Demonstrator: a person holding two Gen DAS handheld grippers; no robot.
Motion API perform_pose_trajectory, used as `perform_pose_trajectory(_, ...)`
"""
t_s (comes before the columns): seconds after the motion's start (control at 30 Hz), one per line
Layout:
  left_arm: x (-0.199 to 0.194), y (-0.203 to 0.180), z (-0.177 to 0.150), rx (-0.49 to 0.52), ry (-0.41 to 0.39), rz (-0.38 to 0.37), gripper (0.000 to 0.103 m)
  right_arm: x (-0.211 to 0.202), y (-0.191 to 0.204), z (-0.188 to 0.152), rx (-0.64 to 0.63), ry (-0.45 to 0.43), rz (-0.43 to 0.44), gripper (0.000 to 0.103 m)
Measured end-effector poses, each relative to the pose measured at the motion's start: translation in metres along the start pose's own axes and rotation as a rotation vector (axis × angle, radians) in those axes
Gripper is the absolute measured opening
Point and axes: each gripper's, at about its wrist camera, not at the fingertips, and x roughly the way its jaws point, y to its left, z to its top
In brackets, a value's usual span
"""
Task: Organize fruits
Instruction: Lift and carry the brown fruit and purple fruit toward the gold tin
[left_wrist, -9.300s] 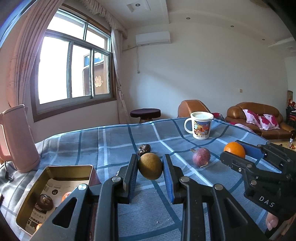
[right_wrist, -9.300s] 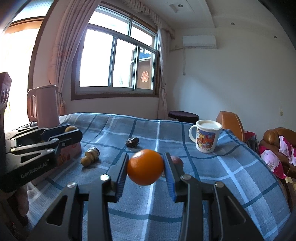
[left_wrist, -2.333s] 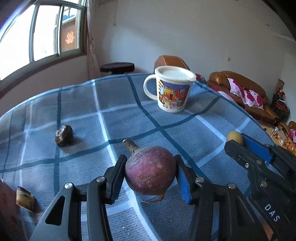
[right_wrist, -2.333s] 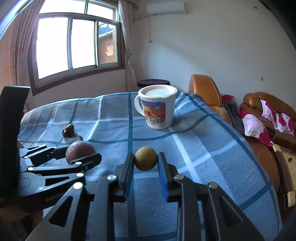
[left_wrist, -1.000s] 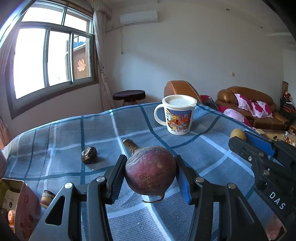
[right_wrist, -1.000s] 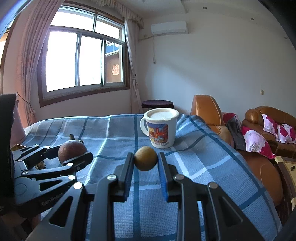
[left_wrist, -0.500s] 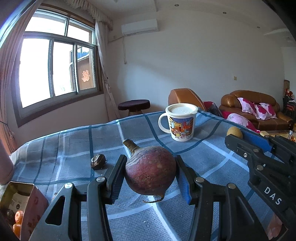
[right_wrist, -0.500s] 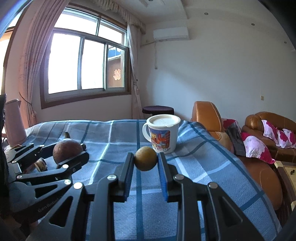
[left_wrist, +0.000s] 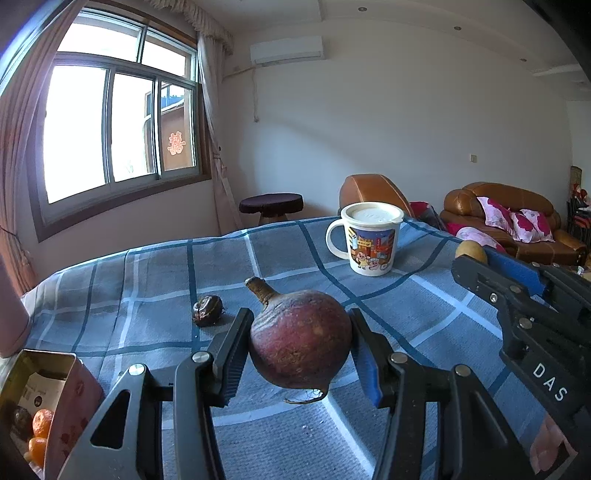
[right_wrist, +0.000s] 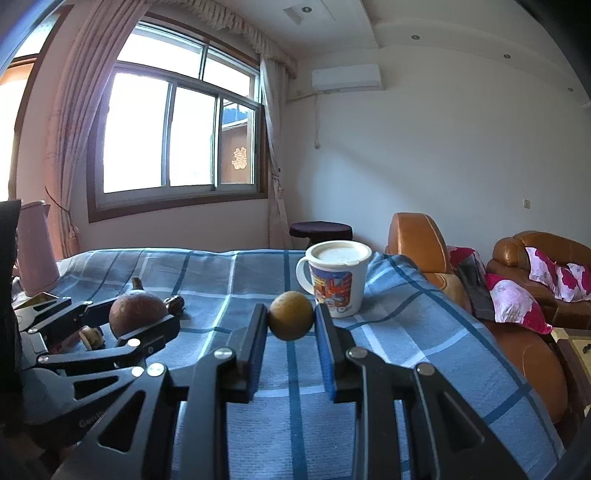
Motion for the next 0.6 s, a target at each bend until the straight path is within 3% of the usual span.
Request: perform_pose_trajectory(0.6, -0.018, 0.031, -0.01, -0.023, 0.028, 0.016, 0.053, -0.002, 0.044, 0.005, -0.025, -0.016, 0.087, 0.029)
